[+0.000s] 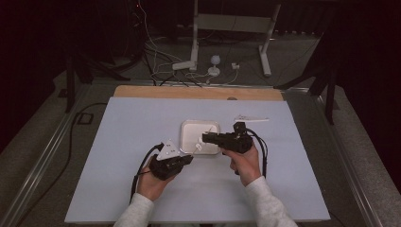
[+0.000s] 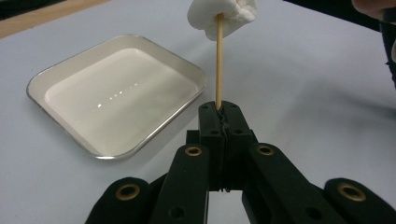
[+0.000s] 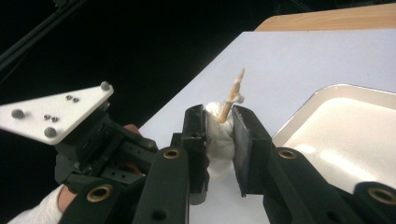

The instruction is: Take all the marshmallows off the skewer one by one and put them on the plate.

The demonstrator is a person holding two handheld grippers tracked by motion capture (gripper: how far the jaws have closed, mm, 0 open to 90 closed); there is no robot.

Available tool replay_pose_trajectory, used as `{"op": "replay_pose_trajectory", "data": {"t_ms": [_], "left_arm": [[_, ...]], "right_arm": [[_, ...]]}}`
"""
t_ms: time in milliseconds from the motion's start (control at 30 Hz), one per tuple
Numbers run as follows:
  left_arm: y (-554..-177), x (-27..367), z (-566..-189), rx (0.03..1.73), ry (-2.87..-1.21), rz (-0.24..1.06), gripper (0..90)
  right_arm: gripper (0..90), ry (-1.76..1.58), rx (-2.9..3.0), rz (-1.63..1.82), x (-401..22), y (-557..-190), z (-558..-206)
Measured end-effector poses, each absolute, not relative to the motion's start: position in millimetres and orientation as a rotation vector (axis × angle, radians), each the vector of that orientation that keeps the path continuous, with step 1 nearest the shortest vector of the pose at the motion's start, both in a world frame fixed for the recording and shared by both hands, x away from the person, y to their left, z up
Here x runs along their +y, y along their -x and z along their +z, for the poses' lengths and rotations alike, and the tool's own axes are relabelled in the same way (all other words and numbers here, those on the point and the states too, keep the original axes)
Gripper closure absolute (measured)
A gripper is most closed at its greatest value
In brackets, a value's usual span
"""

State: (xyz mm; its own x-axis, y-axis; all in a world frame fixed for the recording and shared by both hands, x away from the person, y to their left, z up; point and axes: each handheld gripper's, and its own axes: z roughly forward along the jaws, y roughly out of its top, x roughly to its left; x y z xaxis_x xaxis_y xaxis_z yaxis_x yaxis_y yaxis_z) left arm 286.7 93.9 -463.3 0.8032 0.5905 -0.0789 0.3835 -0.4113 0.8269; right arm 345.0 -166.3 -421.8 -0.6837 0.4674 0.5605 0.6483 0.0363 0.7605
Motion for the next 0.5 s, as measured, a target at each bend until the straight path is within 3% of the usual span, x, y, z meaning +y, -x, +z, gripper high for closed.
{"op": "replay_pose_trajectory", "data": {"t_ms": [500], "left_arm": [[-286.8, 94.2, -464.3, 0.748, -2.061, 0.299, 90.0]], "right_arm": [[77.1, 1.178, -2.065, -1.759, -172.2, -351.0, -423.7]]}}
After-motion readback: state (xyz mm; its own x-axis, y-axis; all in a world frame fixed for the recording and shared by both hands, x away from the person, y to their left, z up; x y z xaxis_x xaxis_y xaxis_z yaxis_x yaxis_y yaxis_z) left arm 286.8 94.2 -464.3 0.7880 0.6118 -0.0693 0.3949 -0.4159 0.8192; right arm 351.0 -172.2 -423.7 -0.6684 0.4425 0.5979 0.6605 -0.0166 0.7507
